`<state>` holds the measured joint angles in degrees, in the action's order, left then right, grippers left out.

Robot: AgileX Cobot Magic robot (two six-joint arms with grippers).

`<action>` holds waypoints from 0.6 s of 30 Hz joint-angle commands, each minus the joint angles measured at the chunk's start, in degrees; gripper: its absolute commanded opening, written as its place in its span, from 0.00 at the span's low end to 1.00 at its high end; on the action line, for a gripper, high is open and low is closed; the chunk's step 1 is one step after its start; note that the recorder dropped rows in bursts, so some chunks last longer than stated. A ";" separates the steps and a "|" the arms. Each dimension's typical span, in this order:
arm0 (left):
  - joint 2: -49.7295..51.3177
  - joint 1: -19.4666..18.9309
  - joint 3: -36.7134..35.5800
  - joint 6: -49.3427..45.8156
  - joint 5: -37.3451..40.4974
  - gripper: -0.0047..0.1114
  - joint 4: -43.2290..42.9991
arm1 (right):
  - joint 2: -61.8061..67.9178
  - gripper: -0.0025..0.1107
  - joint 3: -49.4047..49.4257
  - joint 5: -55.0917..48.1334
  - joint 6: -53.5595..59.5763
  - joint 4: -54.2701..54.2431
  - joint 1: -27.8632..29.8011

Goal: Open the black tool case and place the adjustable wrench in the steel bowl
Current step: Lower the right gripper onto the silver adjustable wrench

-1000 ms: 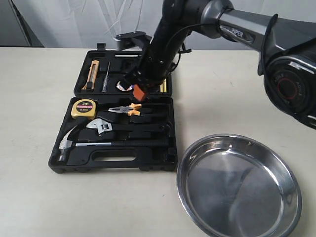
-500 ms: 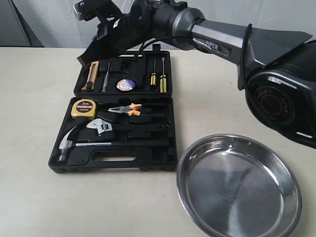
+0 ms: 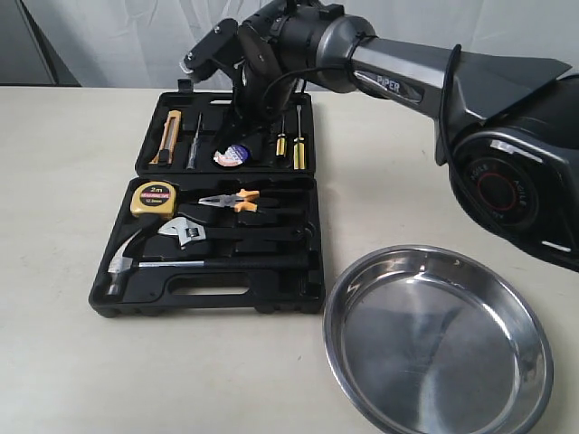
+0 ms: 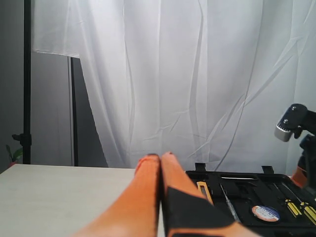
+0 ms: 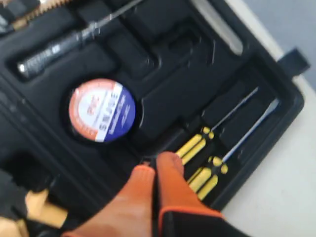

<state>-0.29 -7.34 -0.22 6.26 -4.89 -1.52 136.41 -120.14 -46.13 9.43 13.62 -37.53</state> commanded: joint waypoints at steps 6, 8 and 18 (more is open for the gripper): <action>0.29 0.09 0.22 0.18 -0.31 0.04 -0.14 | -0.18 0.02 -0.47 -18.69 5.43 -16.04 0.09; 0.29 0.09 0.22 0.18 -0.31 0.04 -0.14 | -0.18 0.02 -0.47 -21.58 10.64 -25.15 0.09; 0.29 0.09 0.22 0.18 -0.31 0.04 -0.14 | -0.18 0.06 -0.47 -23.84 40.20 -40.43 -5.48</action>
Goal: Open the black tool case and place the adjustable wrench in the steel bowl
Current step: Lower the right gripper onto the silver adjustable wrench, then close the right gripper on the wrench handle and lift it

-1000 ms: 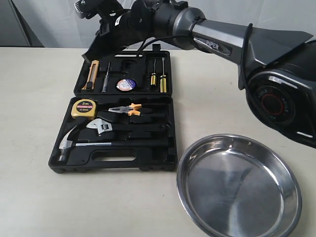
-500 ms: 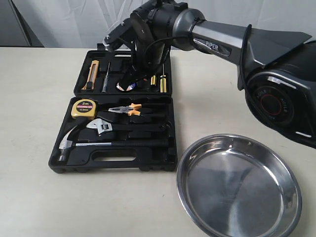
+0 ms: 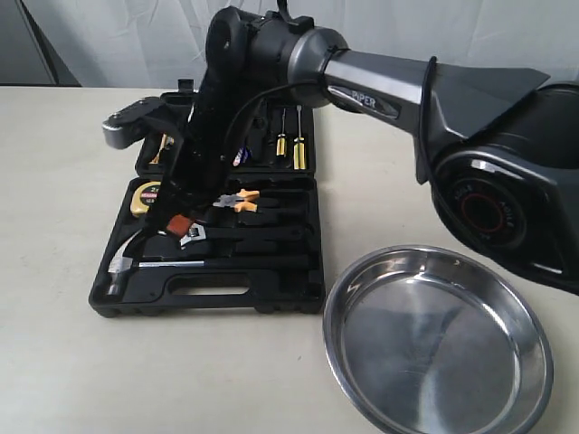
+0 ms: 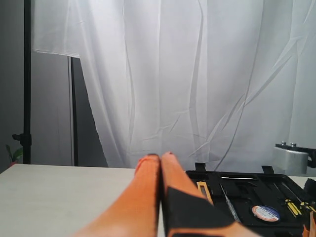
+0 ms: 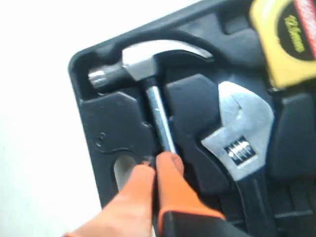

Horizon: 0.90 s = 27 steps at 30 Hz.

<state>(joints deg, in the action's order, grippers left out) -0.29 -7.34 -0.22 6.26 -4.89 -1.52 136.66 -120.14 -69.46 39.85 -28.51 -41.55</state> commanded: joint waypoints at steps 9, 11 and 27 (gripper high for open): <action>0.29 0.09 0.22 0.18 -0.31 0.04 -0.14 | -0.19 0.47 -0.47 1.47 10.66 24.32 -3.55; 0.29 0.09 0.22 0.18 -0.31 0.04 -0.14 | 0.00 0.47 -0.47 3.02 10.66 24.32 -3.55; 0.29 0.09 0.22 0.18 -0.31 0.04 -0.14 | 4.69 0.46 -0.47 6.04 10.55 28.51 -3.55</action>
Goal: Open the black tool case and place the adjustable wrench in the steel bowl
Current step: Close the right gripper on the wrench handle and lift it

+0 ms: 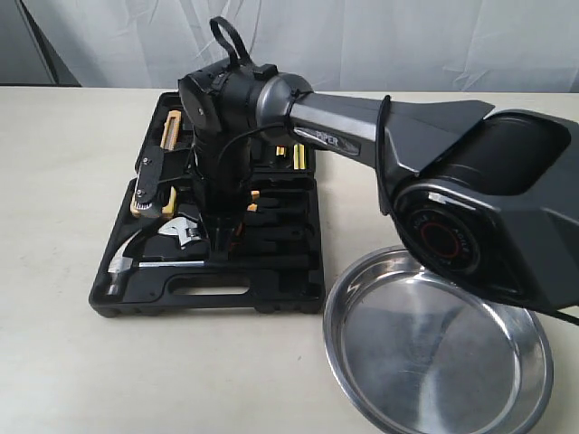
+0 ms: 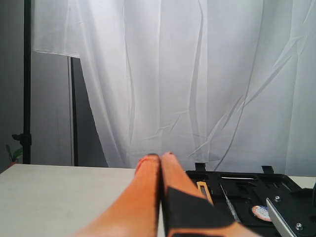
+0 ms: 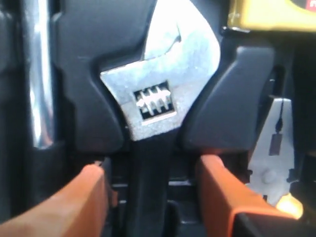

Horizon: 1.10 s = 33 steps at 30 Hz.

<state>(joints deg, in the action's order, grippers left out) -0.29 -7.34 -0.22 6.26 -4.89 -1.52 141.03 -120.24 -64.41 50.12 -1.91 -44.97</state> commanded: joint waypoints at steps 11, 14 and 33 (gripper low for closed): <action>0.29 0.09 0.22 0.18 -0.31 0.04 -0.14 | 1.20 0.02 -0.37 -2.24 -1.74 1.91 -0.13; 0.29 0.09 0.22 0.18 -0.31 0.04 -0.14 | -0.92 0.02 -0.37 -0.76 -3.52 1.12 -0.13; 0.29 0.09 0.22 0.18 -0.31 0.04 -0.14 | -8.74 0.02 -0.37 -2.09 -5.82 -0.99 -0.13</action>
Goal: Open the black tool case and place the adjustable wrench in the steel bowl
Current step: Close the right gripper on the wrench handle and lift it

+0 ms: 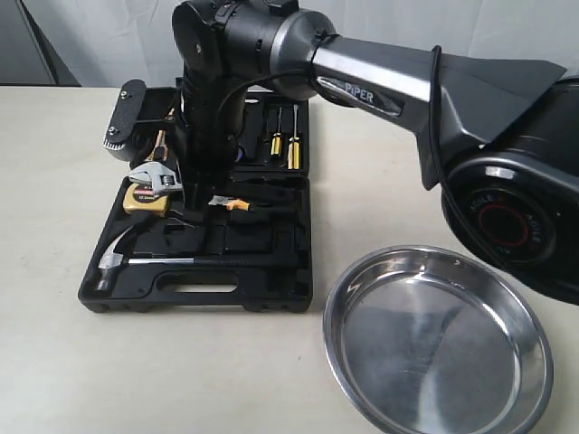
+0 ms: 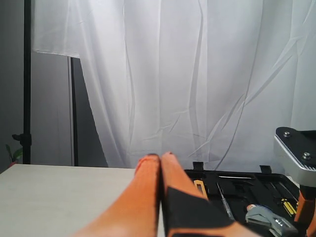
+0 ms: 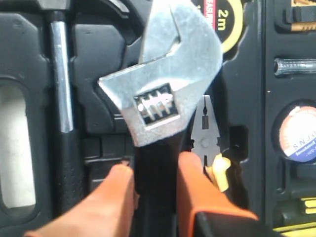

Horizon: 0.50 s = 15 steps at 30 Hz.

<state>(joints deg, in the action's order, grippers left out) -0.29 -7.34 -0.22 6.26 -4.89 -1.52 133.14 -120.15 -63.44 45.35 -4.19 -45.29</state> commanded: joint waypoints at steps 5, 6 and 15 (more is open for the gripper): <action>0.29 0.09 0.22 0.18 -0.31 0.04 -0.14 | -1.38 0.02 -0.46 -6.52 -1.45 -1.08 1.50; 0.29 0.09 0.22 0.18 -0.31 0.04 -0.14 | -1.66 0.02 -0.46 -6.52 -1.45 -2.57 2.05; 0.29 0.09 0.22 0.18 -0.31 0.04 -0.14 | -8.69 0.01 5.77 -6.52 -1.89 -9.53 8.07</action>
<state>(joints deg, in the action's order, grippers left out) -0.29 -7.34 -0.22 6.26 -4.89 -1.52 128.02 -117.27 -69.89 43.60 -12.67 -38.99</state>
